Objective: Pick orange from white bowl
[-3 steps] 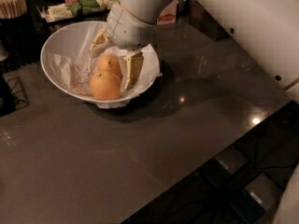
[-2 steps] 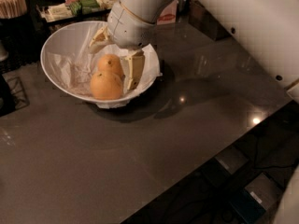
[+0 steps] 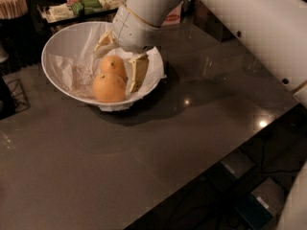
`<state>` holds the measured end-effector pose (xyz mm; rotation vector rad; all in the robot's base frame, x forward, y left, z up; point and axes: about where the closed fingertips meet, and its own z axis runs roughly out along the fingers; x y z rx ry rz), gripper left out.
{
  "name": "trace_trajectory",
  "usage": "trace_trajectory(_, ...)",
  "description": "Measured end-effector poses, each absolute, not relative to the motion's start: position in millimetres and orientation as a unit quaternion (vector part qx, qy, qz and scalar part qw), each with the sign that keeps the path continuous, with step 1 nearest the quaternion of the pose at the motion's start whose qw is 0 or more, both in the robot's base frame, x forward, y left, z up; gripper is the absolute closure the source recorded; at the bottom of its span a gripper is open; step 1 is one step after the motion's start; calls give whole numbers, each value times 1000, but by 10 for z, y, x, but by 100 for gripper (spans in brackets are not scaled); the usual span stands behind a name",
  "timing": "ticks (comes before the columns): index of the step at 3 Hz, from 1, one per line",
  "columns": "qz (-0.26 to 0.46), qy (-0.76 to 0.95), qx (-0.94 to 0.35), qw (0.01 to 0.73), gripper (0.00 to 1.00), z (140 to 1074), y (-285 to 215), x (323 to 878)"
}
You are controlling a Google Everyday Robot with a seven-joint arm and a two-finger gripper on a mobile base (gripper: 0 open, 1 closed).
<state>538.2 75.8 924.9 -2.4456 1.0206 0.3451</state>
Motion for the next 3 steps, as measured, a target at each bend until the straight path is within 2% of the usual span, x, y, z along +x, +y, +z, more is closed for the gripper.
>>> trace_trajectory(3,180,343,-894,224,24,8841,838,5766)
